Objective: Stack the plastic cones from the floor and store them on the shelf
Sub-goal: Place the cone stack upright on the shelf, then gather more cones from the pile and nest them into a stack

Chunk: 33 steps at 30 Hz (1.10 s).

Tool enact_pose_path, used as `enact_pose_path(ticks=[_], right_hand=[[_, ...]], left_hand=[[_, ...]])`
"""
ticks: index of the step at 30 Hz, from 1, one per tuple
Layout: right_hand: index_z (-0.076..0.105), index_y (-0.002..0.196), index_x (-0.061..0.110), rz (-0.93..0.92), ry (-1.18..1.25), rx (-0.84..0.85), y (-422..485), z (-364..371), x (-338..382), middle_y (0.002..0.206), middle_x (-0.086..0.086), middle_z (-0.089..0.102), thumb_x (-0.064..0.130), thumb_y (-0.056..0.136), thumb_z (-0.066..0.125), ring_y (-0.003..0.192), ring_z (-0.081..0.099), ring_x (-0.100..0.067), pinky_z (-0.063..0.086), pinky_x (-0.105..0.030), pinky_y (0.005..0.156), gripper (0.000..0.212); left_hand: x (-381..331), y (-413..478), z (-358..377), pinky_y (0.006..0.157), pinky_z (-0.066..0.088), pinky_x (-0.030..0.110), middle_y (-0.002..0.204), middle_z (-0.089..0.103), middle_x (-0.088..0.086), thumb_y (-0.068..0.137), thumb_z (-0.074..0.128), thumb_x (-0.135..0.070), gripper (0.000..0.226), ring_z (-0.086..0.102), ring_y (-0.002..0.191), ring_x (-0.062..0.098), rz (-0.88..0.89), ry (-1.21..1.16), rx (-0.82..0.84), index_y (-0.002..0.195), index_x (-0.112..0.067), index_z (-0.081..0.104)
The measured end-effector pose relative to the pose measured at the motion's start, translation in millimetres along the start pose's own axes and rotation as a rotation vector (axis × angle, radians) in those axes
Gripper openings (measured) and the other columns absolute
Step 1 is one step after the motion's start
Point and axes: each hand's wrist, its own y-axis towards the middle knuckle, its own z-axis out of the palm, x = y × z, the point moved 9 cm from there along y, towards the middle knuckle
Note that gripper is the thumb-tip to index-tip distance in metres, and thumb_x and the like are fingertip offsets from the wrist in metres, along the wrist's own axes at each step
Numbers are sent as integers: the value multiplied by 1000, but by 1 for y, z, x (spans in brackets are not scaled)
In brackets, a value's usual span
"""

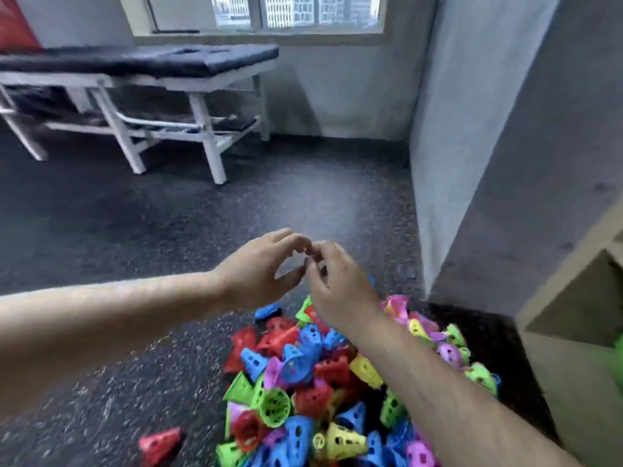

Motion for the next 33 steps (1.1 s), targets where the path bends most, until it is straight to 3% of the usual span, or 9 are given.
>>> enact_pose_path(ticks=[5, 9, 13, 17, 21, 23, 26, 30, 33], right_hand=[[62, 106, 13, 37, 48, 250, -61, 156, -9, 102, -7, 64, 18, 96, 54, 98, 59, -27, 46, -41, 86, 14], [62, 116, 12, 75, 29, 430, -114, 234, -35, 108, -8, 65, 19, 96, 54, 103, 59, -27, 48, -46, 90, 22], [58, 130, 14, 117, -18, 604, -156, 290, -57, 119, -5, 64, 24, 99, 52, 112, 57, -25, 45, -42, 97, 34], [51, 138, 20, 130, -54, 760, -177, 345, -67, 123, -2, 60, 29, 100, 49, 114, 54, -22, 45, -40, 97, 39], [52, 137, 20, 138, -83, 841, -185, 386, -72, 121, -2, 60, 30, 100, 49, 113, 54, -24, 44, -38, 94, 39], [52, 138, 18, 150, -79, 860, -189, 397, -75, 121, -5, 60, 29, 99, 50, 113, 54, -25, 44, -41, 96, 40], [52, 138, 18, 160, -67, 883, -197, 402, -78, 121, -4, 59, 29, 99, 51, 107, 56, -24, 46, -41, 94, 40], [51, 138, 19, 158, -51, 868, -202, 393, -81, 121, -2, 58, 30, 99, 52, 105, 56, -21, 45, -36, 92, 41], [51, 136, 21, 189, -28, 825, -198, 377, -82, 122, 1, 58, 34, 100, 52, 105, 56, -19, 45, -36, 92, 39]], left_hand=[[100, -127, 71, 96, 50, 39, 114, 62, 0, 88, 49, -44, 46, 60, 105, 17, -239, -91, 161, 124, -17, 60], [151, -204, 132, 103, 46, 36, 122, 61, -1, 93, 59, -41, 44, 58, 115, 14, -325, -139, 272, 131, -20, 57], [189, -274, 184, 102, 47, 37, 124, 60, 1, 91, 59, -44, 50, 58, 114, 15, -506, -182, 276, 134, -19, 56], [235, -332, 219, 103, 46, 45, 135, 56, 4, 90, 69, -41, 53, 54, 126, 26, -703, 12, 361, 138, -21, 57], [269, -366, 234, 114, 30, 48, 155, 40, 16, 86, 70, -42, 71, 36, 143, 36, -785, 210, 478, 151, -26, 47], [282, -378, 242, 116, 27, 47, 157, 36, 16, 88, 67, -41, 74, 33, 143, 36, -804, 292, 567, 156, -30, 38], [292, -391, 253, 107, 37, 44, 144, 50, 9, 90, 63, -28, 69, 46, 130, 33, -825, 264, 638, 154, -33, 38], [286, -385, 246, 98, 44, 43, 127, 61, 5, 94, 62, -30, 58, 56, 115, 30, -833, 225, 554, 148, -31, 42], [266, -366, 229, 95, 47, 38, 121, 59, 1, 93, 67, -38, 66, 58, 109, 21, -953, -168, 277, 152, -39, 36]])
